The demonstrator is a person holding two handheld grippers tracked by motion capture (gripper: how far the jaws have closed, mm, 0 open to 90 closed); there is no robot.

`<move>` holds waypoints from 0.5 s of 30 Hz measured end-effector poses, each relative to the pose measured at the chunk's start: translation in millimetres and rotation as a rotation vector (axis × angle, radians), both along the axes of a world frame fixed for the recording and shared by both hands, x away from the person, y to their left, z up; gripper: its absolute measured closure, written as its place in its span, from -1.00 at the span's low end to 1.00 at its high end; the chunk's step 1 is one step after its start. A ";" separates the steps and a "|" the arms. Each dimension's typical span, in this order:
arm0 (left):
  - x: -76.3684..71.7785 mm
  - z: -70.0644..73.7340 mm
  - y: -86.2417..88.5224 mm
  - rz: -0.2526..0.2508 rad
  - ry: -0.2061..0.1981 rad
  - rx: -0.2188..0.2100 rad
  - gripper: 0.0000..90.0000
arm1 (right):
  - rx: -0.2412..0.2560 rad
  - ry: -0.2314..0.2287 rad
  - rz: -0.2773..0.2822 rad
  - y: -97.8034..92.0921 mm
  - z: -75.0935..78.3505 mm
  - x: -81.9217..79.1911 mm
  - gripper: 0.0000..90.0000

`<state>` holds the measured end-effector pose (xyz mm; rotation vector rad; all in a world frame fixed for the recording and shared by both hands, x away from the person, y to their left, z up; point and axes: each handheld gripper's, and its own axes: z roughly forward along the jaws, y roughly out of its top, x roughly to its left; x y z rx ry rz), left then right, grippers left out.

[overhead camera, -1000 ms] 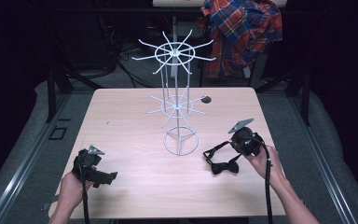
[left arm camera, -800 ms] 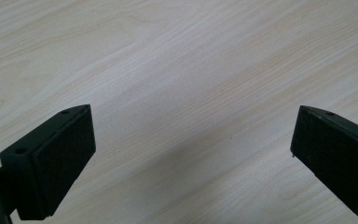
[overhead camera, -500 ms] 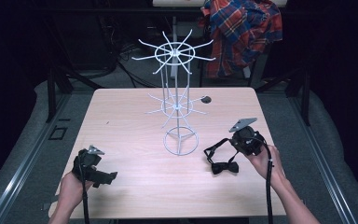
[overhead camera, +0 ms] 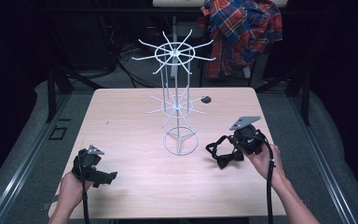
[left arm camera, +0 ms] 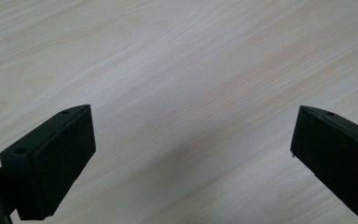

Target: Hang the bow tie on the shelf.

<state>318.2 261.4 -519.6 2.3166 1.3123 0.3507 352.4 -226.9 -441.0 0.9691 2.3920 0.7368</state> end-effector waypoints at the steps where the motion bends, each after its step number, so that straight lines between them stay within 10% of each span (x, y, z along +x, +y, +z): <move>1: 0.0 0.0 0.0 0.000 0.000 0.000 -1.00 | 0.003 0.002 -0.001 0.3 0.9 -0.1 1.00; 15: 0.0 -0.1 -1.9 -0.006 -0.001 0.000 -1.00 | 0.016 -0.018 0.006 2.6 11.3 -3.3 1.00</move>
